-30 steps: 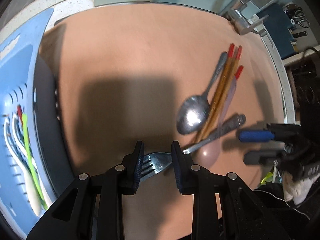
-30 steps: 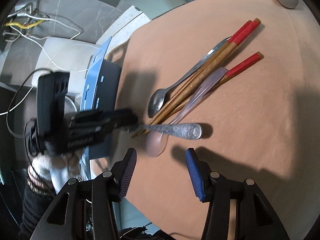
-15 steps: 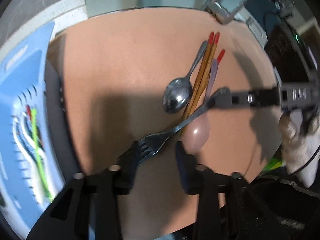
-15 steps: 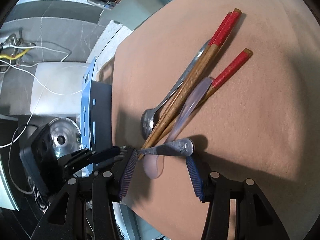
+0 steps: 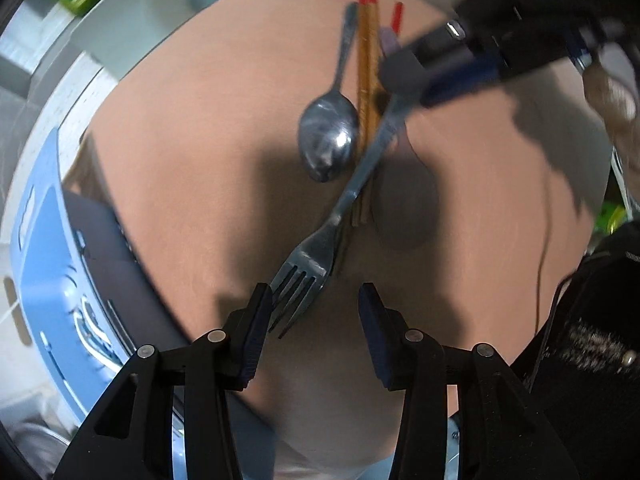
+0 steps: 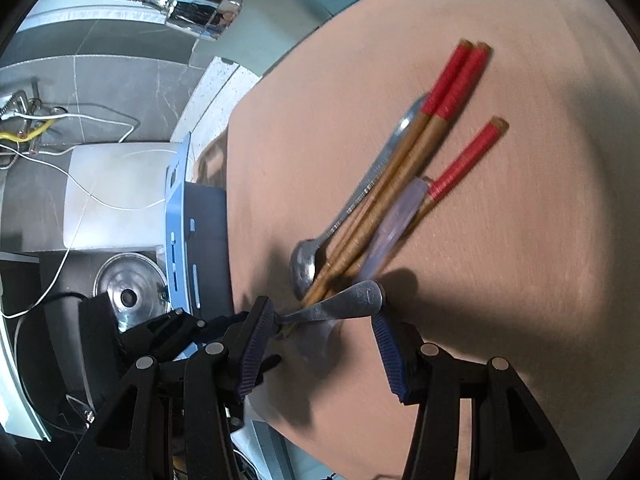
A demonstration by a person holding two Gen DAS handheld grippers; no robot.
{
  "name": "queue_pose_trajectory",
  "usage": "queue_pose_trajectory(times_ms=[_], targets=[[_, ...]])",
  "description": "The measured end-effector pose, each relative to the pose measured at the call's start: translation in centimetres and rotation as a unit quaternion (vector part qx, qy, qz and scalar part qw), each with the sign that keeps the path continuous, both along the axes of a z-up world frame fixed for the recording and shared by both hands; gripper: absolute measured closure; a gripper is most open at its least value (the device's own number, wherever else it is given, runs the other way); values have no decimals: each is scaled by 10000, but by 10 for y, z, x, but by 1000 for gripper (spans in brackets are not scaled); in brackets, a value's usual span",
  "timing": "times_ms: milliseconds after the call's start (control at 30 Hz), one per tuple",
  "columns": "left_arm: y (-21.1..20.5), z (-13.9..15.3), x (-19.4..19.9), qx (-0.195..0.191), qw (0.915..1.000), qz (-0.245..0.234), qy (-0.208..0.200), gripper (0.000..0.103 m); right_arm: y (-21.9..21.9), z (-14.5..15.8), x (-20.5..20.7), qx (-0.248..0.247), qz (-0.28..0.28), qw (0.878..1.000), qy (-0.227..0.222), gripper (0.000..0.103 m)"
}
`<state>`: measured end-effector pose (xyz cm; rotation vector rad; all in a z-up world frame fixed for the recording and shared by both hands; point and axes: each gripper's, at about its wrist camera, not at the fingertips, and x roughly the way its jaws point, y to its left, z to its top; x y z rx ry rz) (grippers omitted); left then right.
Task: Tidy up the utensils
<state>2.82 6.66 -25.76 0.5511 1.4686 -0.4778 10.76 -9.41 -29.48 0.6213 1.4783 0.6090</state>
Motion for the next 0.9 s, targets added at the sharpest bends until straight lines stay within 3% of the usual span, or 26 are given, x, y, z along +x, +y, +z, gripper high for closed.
queue_pose_trajectory(times_ms=[267,467,500,767,900], targets=[[2,-5,1,-33,10000,-55,52,59,10,15,14,-2,73,9999,-127,56],[11,-4,7,-75,9997,217,-83,59,27,19,31,-143,184,9994,-237,56],[30,1,7,-99,9995,280,-114,59,30,19,34,-181,207,9993,-257,56],[56,17,13,-308,9969,664,-284,59,65,10,51,-559,499,9961,-461,56],[61,21,1,-357,9976,565,-201,59,74,5,51,-706,711,9939,-467,56]])
